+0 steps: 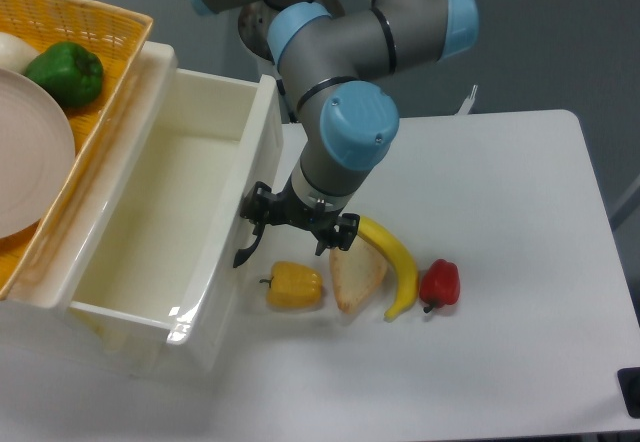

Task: Slide open the top white drawer
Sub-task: 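Pull the upper drawer outward by its handle, sliding it open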

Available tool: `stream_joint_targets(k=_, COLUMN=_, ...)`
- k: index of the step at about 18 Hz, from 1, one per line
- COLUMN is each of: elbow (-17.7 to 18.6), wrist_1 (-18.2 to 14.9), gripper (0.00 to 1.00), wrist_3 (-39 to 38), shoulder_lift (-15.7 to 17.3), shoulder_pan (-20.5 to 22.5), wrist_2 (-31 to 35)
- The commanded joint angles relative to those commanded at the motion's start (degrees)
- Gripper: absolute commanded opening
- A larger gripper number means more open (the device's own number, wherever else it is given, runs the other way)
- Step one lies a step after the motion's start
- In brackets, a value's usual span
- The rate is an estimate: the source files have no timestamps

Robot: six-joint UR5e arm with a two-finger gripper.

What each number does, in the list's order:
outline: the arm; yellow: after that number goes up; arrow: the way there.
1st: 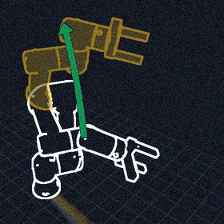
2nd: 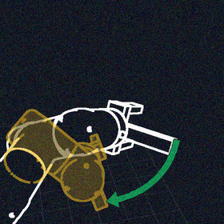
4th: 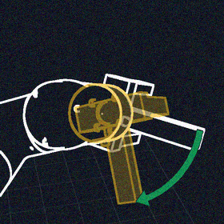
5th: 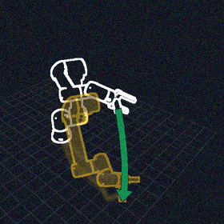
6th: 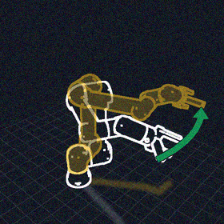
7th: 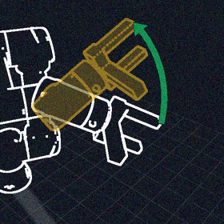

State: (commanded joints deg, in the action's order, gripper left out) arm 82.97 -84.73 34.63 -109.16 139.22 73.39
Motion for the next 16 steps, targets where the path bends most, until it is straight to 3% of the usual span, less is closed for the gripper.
stream_joint_targets(k=16, elbow=0.0, wrist_1=0.7, gripper=1.00, wrist_3=0.2, shoulder_lift=-0.1, shoulder_pan=3.3, wrist_2=-0.5)
